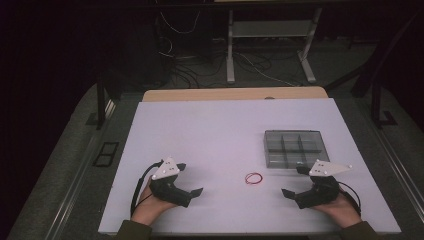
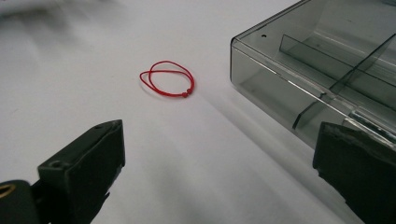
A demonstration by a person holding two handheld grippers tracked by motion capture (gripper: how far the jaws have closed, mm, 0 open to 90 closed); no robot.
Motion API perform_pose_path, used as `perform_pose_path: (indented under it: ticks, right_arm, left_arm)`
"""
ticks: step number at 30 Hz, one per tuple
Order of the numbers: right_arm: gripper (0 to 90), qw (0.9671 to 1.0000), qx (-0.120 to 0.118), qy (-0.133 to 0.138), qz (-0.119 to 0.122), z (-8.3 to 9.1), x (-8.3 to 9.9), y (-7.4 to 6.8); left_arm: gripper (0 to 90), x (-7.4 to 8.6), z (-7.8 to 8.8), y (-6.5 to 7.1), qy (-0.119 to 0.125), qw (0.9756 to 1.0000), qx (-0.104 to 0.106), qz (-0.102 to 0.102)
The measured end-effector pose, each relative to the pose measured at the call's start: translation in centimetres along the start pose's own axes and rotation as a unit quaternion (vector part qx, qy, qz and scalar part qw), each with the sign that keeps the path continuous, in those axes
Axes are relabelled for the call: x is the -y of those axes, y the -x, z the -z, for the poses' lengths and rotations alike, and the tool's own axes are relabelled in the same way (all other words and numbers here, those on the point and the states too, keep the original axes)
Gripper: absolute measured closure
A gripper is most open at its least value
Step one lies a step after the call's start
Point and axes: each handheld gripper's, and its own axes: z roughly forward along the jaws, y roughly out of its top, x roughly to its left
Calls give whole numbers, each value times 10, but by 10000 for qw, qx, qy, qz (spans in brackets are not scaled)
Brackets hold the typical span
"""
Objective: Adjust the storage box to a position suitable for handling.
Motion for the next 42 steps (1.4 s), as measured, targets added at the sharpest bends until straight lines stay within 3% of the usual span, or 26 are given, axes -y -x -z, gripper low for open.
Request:
perform_pose_path:
  ticks: [14,30,42]
  right_arm:
    - [22,9999,-78,-75,94,5,-7,0]
    - [22,9995,-113,273,-71,19,-16,11]
    - [22,9992,121,388,-48,34,-24,24]
  left_arm:
    - [0,0,1,2,9,10000,52,-23]
    - [0,1,2,-1,93,9999,35,87]
    - [0,1,4,-1,156,9998,-28,141]
